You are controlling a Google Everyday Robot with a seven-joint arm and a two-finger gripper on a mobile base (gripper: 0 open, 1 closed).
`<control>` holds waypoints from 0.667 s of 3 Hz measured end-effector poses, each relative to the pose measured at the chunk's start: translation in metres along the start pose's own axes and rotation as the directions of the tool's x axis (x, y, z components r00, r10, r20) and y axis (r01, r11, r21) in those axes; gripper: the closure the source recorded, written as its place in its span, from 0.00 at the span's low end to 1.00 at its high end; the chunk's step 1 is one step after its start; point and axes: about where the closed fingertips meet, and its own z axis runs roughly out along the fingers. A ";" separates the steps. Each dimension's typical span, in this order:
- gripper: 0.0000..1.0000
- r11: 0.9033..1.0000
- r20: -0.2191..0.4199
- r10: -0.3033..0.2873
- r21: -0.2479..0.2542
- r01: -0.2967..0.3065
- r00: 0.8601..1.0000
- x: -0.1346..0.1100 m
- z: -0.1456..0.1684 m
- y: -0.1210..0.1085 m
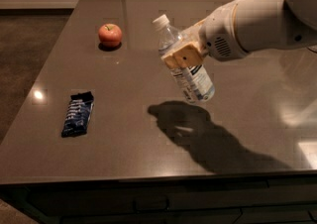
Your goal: Place blue plastic bottle upright
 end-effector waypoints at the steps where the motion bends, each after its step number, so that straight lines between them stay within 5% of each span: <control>1: 1.00 0.999 0.149 0.017 0.027 -0.021 0.989 -0.003 -0.002 -0.005; 2: 1.00 0.996 0.296 0.056 0.048 -0.073 0.954 -0.002 -0.003 -0.007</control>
Offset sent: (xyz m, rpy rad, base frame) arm 0.0026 -0.0166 0.0084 0.4477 -0.2953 -0.0242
